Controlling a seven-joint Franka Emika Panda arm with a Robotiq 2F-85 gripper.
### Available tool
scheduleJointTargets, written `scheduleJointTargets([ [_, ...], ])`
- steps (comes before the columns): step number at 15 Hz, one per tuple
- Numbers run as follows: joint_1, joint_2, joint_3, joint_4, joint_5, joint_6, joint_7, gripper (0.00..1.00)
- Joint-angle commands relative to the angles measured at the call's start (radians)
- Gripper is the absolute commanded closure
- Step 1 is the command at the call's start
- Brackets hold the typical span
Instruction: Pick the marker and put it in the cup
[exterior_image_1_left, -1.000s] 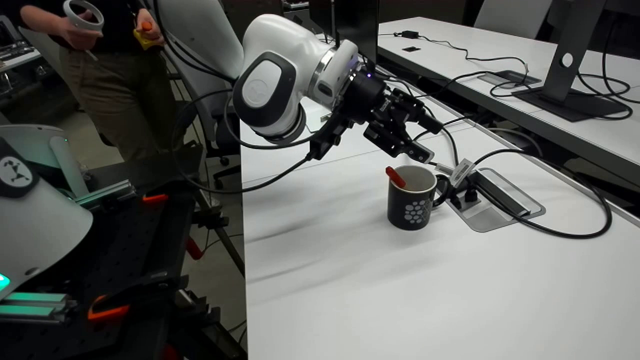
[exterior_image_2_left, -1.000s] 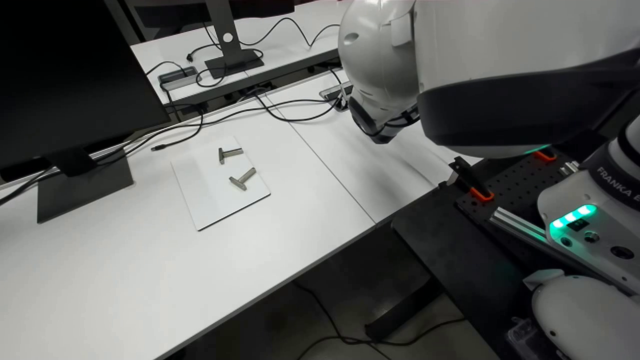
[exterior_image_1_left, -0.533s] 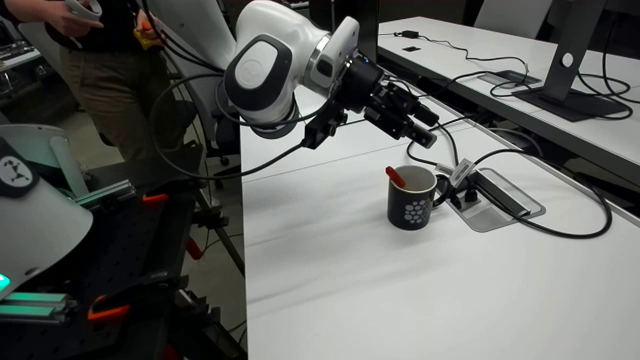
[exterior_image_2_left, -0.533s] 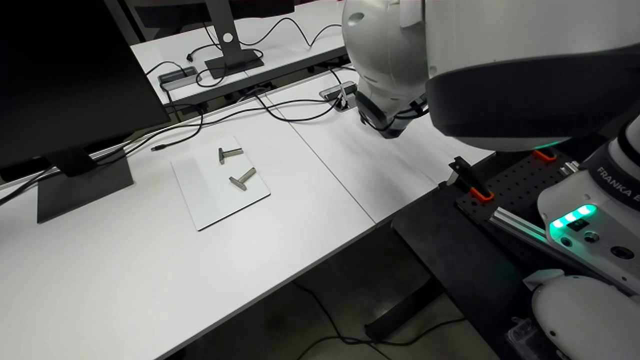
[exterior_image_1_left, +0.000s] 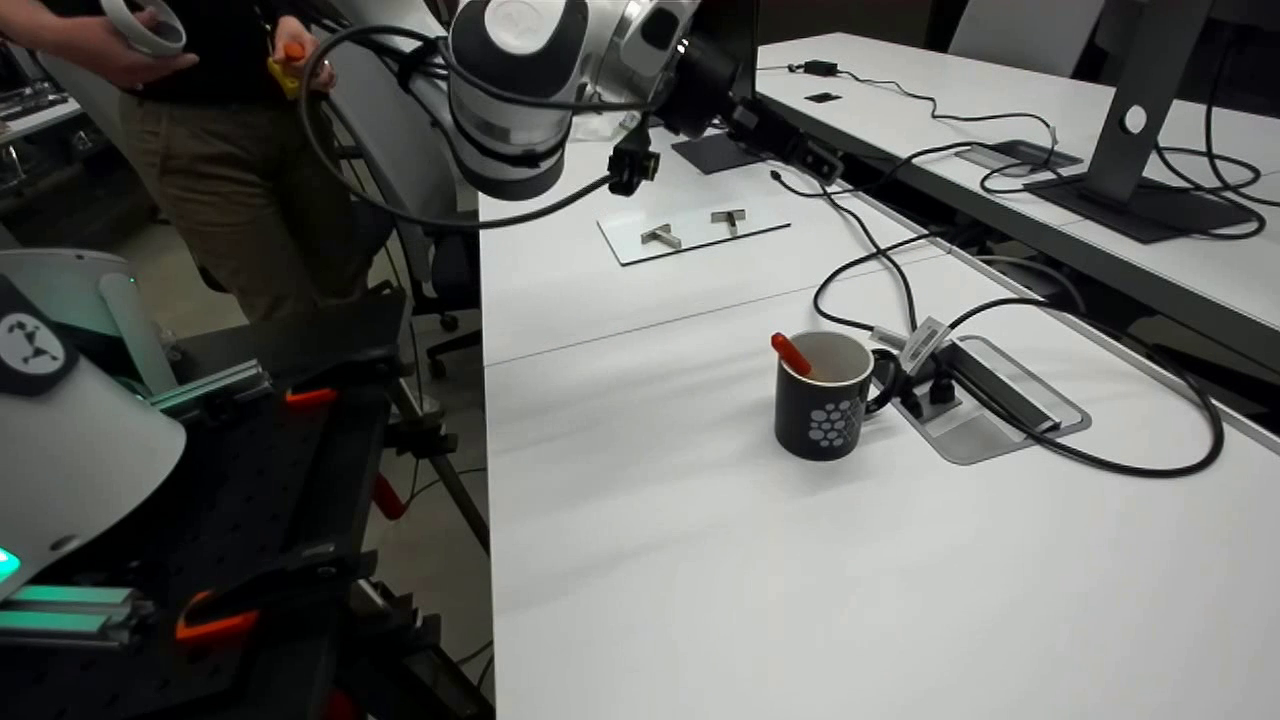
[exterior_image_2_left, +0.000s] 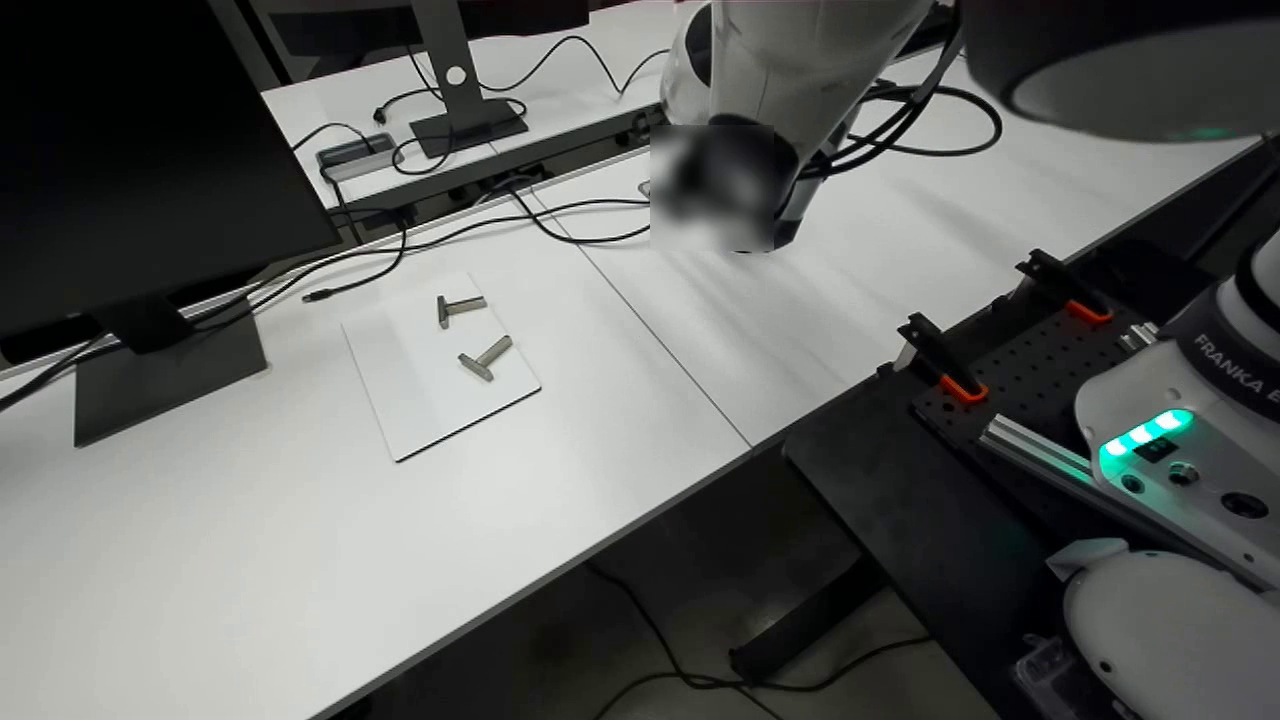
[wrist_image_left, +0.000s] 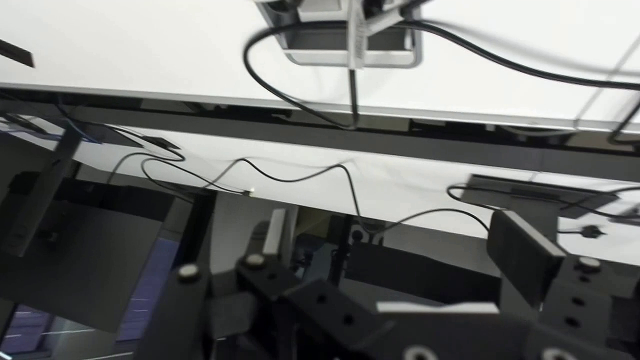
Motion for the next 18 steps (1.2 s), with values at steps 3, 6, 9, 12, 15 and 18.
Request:
scheduleJointTargets([
  [3,0.006,-0.22,0.019,0.072,-0.016,0.0,-0.148,0.0],
  [6,-0.016,-0.312,0.071,0.115,-0.003,-0.001,-0.202,0.0],
  [9,-0.019,-0.371,0.075,0.099,-0.091,-0.001,-0.103,0.0],
  [12,-0.042,-0.424,0.11,0.043,-0.027,0.0,-0.143,0.0],
  [15,-0.055,-0.435,0.109,-0.021,0.017,0.005,-0.159,0.0],
  [18,-0.066,-0.445,0.088,-0.083,0.012,0.003,-0.138,0.0],
])
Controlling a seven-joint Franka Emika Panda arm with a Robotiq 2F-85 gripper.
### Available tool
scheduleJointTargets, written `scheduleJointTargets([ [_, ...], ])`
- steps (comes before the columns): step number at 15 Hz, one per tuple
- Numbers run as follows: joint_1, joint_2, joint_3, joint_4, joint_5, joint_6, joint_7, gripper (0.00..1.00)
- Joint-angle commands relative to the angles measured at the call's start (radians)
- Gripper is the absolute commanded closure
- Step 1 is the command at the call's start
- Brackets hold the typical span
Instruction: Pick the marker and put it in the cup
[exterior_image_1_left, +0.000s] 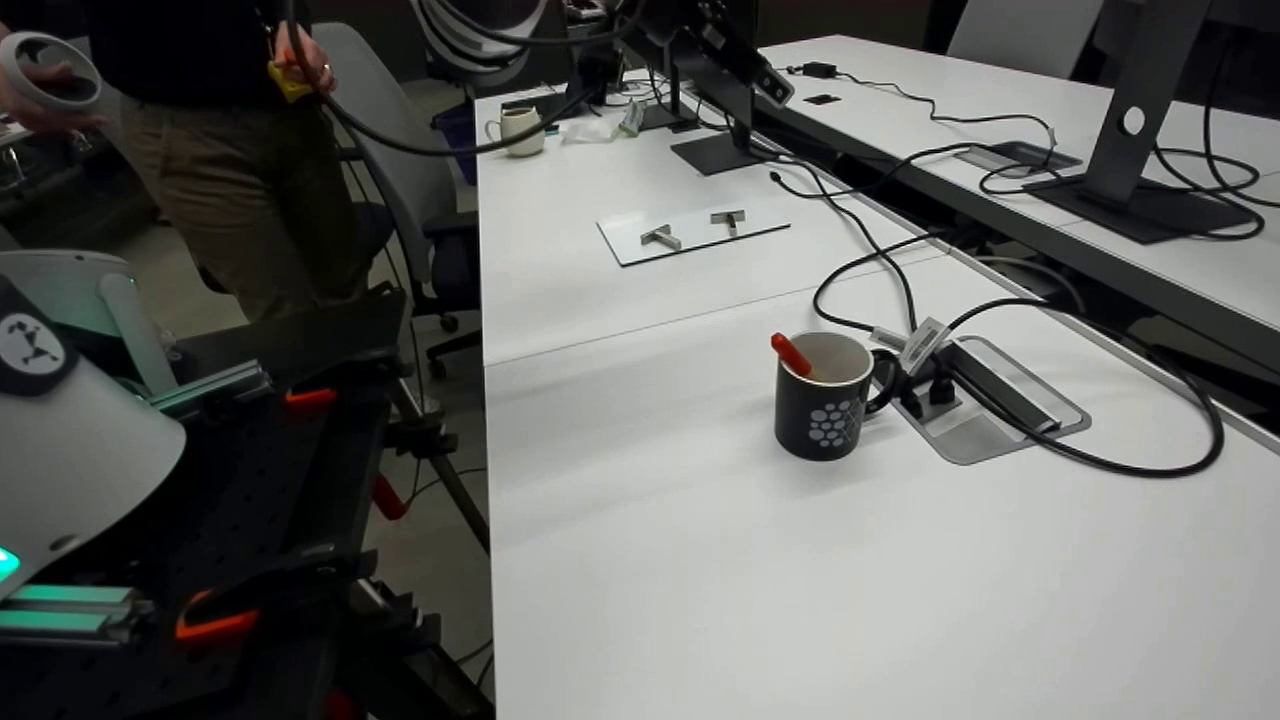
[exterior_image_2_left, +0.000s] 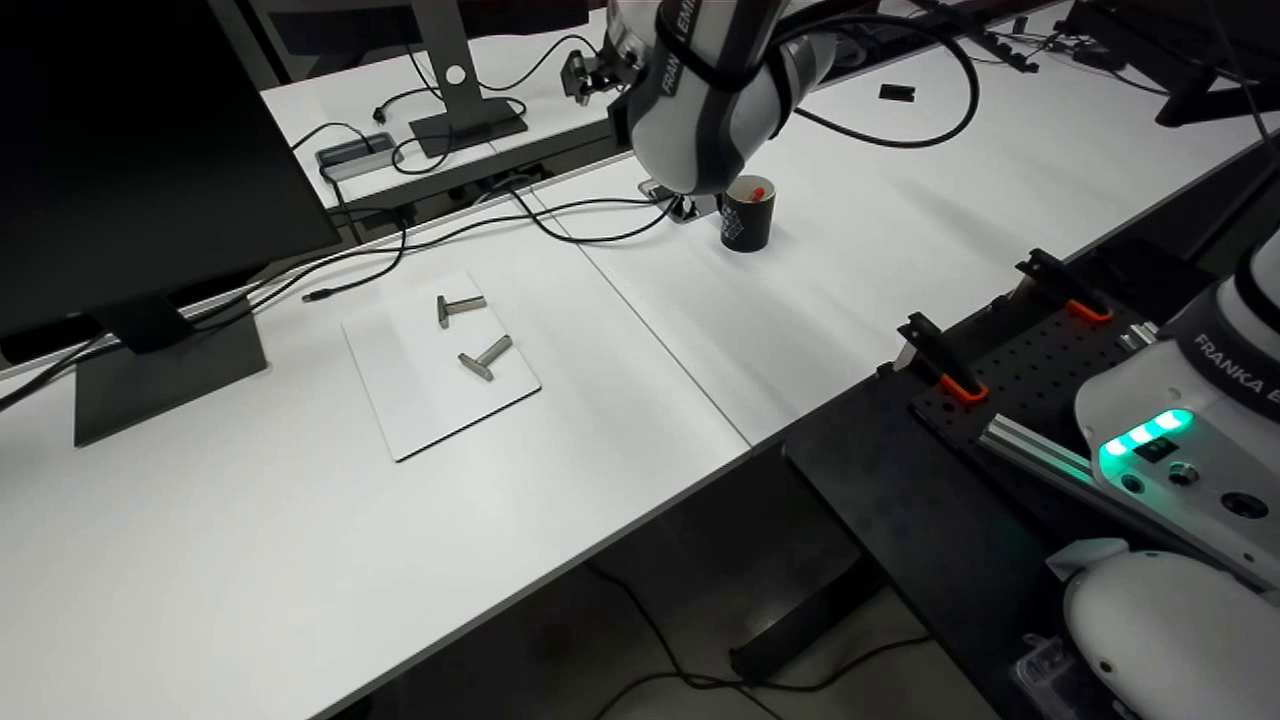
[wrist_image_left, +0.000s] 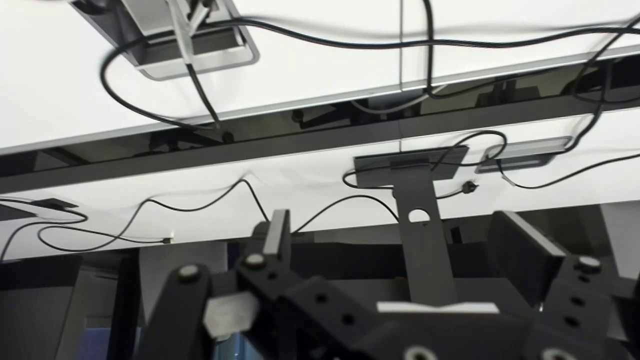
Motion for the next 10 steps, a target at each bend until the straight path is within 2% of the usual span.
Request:
scheduleJointTargets([
  [1,-0.004,-0.05,-0.029,-0.095,-0.025,0.005,0.037,0.0],
  [4,0.014,-0.034,-0.08,-0.146,-0.01,0.005,0.074,0.0],
  [5,-0.03,-0.018,-0.007,-0.089,0.091,0.005,-0.043,0.0],
  [10,-0.024,-0.019,-0.029,-0.115,0.091,0.004,-0.03,0.0],
])
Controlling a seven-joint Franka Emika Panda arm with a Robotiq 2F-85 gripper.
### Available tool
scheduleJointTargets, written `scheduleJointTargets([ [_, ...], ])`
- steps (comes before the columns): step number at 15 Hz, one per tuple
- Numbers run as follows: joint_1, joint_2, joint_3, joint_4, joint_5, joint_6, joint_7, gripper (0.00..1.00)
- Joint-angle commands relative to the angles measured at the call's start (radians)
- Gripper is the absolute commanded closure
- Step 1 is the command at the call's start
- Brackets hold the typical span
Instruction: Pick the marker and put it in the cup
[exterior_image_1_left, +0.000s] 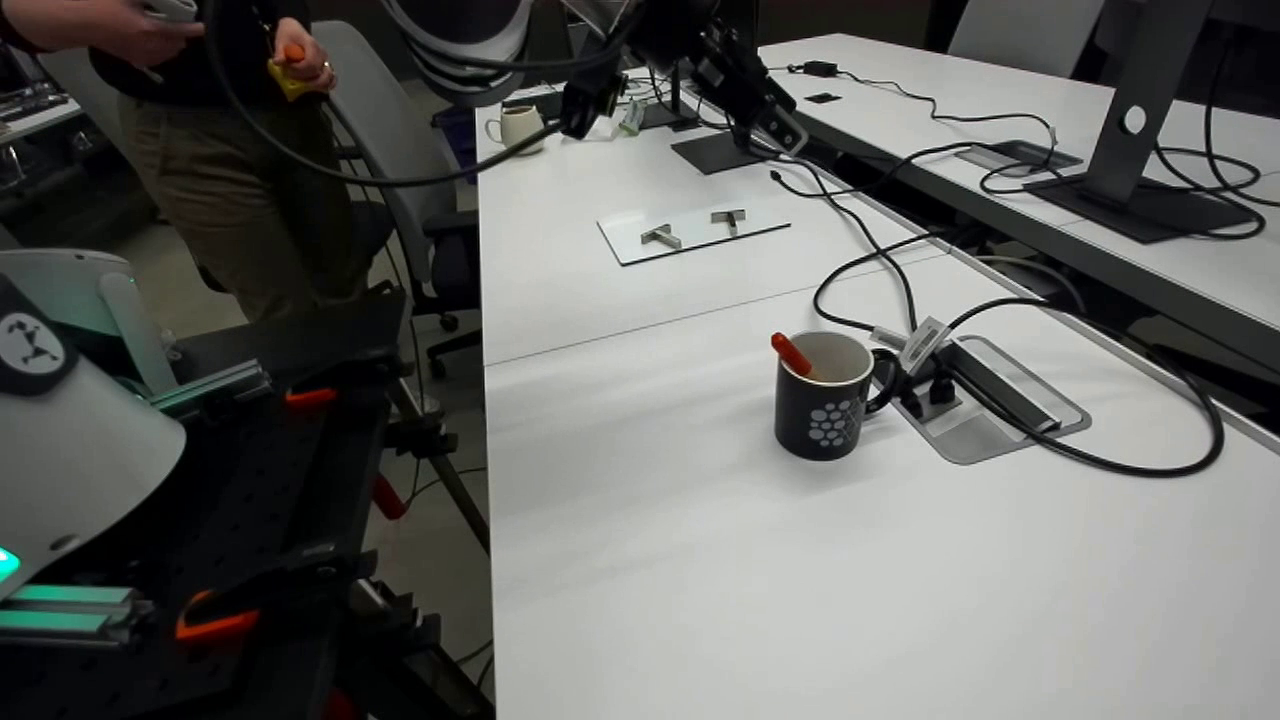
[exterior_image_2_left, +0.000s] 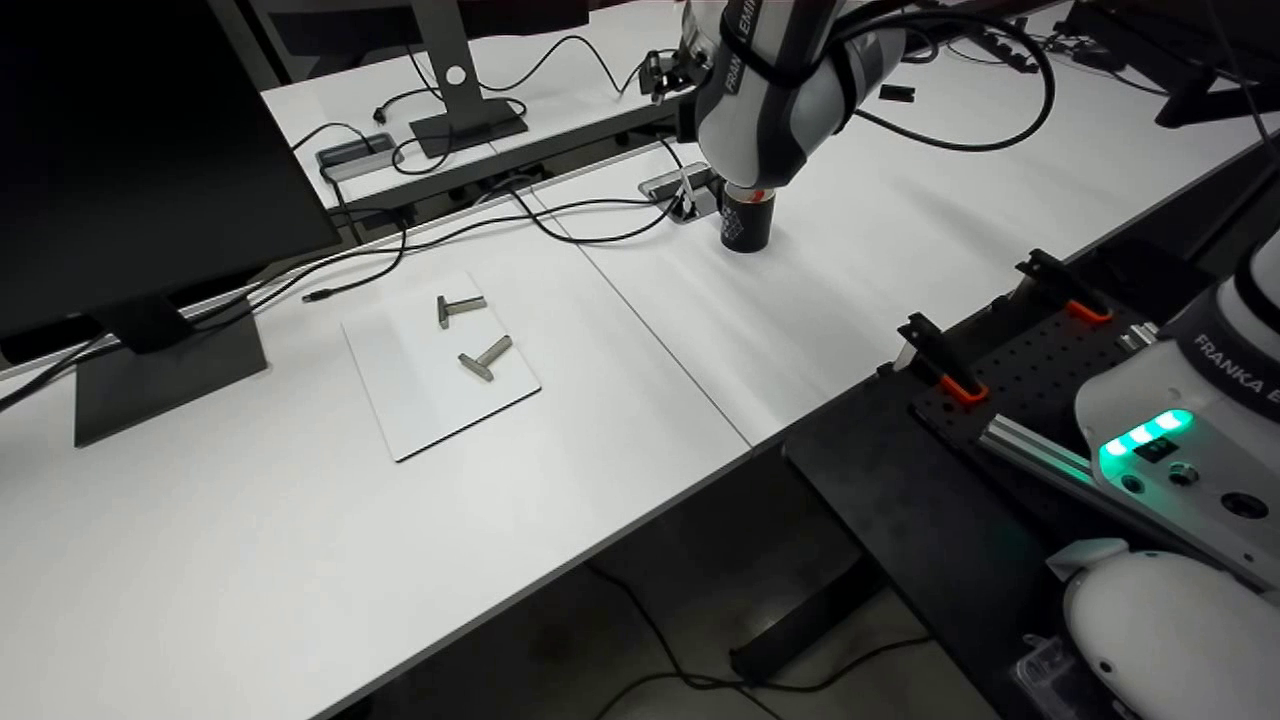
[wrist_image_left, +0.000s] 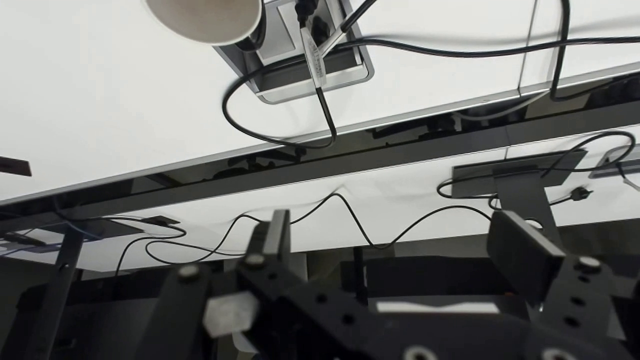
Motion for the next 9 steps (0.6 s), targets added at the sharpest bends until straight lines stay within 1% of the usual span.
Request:
scheduleJointTargets([
  [1,-0.028,-0.013,0.049,0.019,0.09,0.005,-0.117,0.0],
  [2,-0.036,-0.013,0.039,0.012,0.004,-0.005,-0.069,0.0],
  [3,-0.087,-0.047,0.098,0.01,0.073,0.012,-0.169,0.0],
  [5,-0.109,-0.062,0.115,-0.006,0.1,0.0,-0.201,0.0],
  [6,-0.109,-0.06,0.09,-0.025,0.025,0.001,-0.128,0.0],
  [9,-0.135,-0.075,0.077,-0.058,0.029,0.003,-0.124,0.0],
])
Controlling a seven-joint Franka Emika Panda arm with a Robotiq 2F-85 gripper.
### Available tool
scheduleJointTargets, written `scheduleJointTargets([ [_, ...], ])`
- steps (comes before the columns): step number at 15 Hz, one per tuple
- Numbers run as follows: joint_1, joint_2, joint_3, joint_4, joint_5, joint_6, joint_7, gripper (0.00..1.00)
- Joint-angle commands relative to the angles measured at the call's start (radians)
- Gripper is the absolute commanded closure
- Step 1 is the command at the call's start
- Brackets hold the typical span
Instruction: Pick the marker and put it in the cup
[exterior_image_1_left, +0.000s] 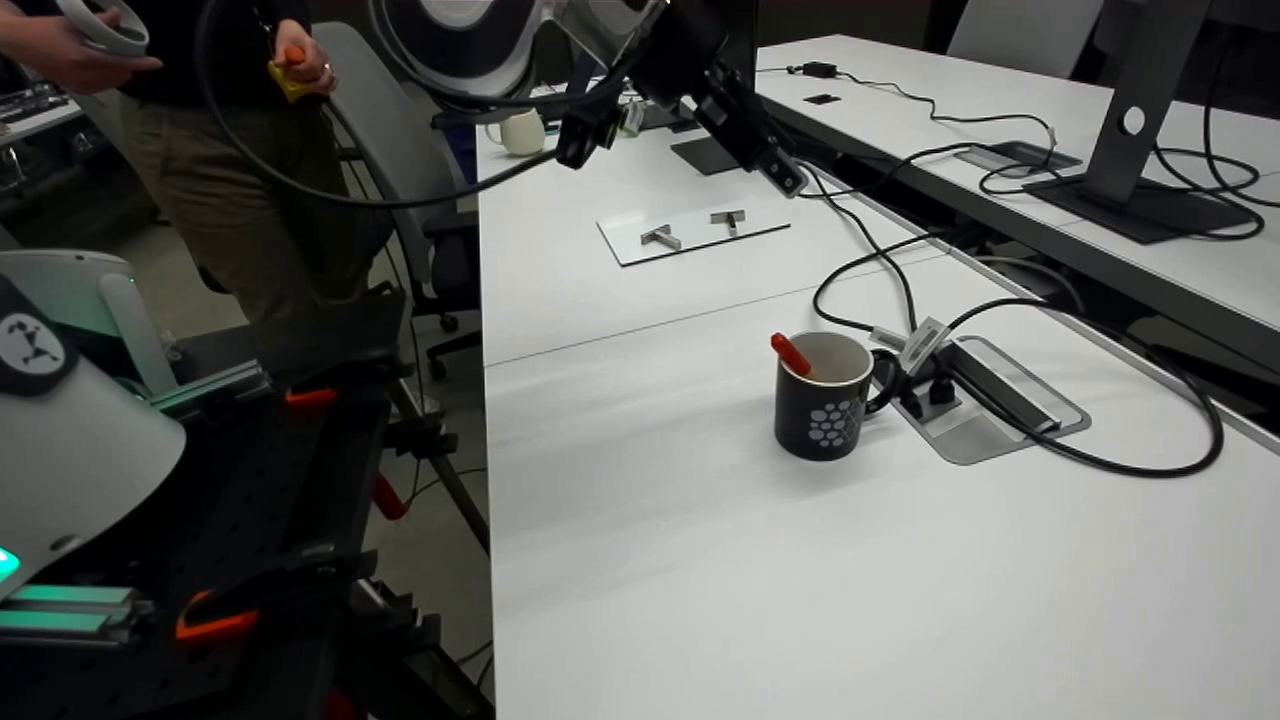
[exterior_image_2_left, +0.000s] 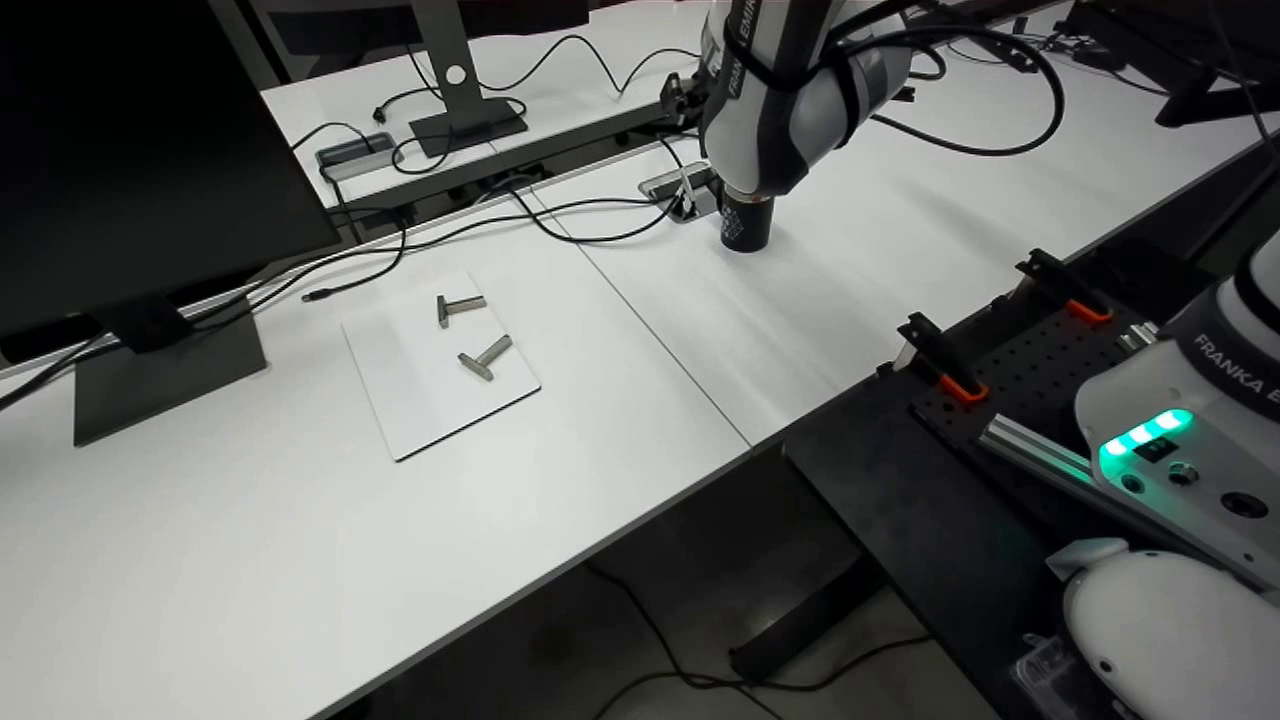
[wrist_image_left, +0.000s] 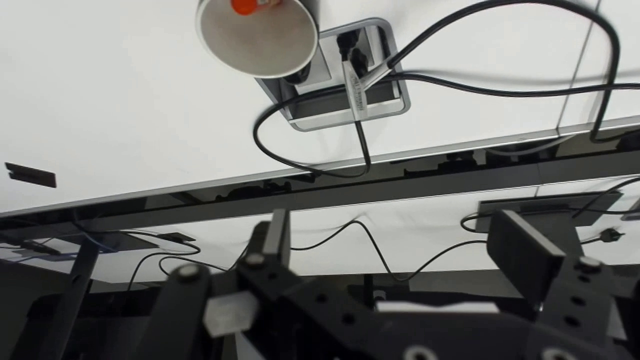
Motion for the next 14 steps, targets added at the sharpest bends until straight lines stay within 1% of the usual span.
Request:
scheduleJointTargets([
  [1,-0.034,-0.068,-0.015,-0.057,-0.02,0.002,0.003,0.0],
  [8,-0.084,-0.092,-0.029,-0.13,0.019,0.005,0.068,0.0],
  [10,-0.092,-0.09,-0.031,-0.144,0.027,0.005,0.096,0.0],
  [12,-0.082,-0.081,-0.04,-0.148,0.042,0.005,0.124,0.0],
  [13,-0.115,-0.063,0.006,-0.117,0.104,0.004,0.028,0.0],
  [14,-0.118,-0.062,0.01,-0.117,0.118,0.004,0.022,0.0],
])
